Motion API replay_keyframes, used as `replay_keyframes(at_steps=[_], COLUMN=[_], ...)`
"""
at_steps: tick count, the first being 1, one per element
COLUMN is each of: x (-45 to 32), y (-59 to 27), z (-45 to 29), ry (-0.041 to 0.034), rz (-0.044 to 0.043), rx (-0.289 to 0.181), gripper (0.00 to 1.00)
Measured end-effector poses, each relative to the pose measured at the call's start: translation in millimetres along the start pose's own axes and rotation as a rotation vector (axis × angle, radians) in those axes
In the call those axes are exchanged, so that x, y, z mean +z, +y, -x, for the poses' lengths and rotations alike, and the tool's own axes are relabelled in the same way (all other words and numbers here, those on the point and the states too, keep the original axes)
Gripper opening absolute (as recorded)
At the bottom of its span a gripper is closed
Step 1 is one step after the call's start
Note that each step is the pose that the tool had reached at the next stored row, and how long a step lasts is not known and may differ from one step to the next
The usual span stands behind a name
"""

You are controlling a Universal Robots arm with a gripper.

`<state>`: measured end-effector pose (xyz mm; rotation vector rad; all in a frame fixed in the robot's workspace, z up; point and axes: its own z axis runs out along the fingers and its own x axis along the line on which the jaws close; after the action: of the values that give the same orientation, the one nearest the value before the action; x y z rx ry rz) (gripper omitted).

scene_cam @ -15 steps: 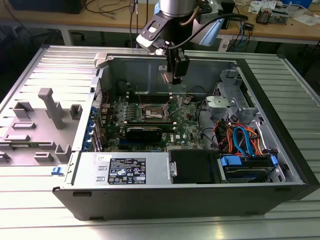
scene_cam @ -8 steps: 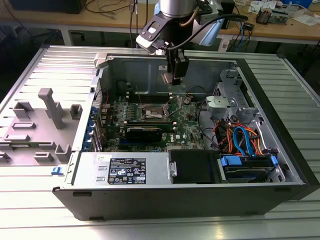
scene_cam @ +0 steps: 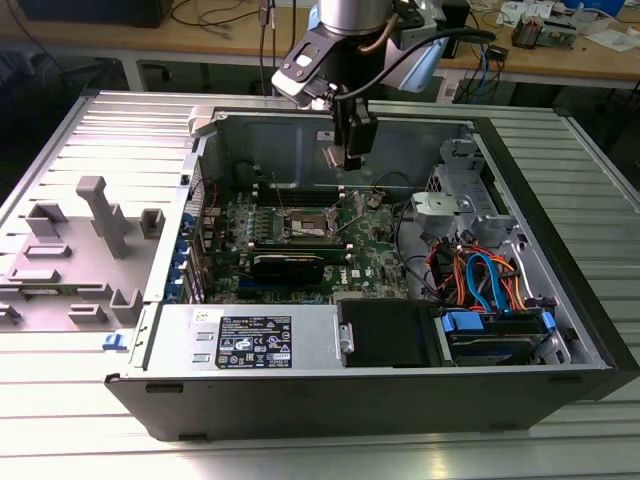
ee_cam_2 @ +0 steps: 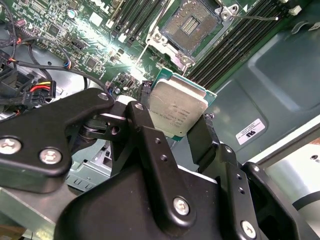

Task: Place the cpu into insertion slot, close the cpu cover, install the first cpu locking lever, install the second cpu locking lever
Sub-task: 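Place the cpu into insertion slot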

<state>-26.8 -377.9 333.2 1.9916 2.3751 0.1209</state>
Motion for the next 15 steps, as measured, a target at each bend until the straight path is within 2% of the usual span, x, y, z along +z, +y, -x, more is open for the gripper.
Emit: replay_keyframes(at_steps=[4,12,15], x=[2.4,9.4,10.0], y=[-1.6,-2.4,-6.2], z=[-0.2,-0.2,-0.8], ry=[-0.0016,-0.0120,-0.0126], rz=[0.0004,0.0027,0.0030], rx=[0.021,0.141,0.148], gripper=[0.54,0.54,0.54])
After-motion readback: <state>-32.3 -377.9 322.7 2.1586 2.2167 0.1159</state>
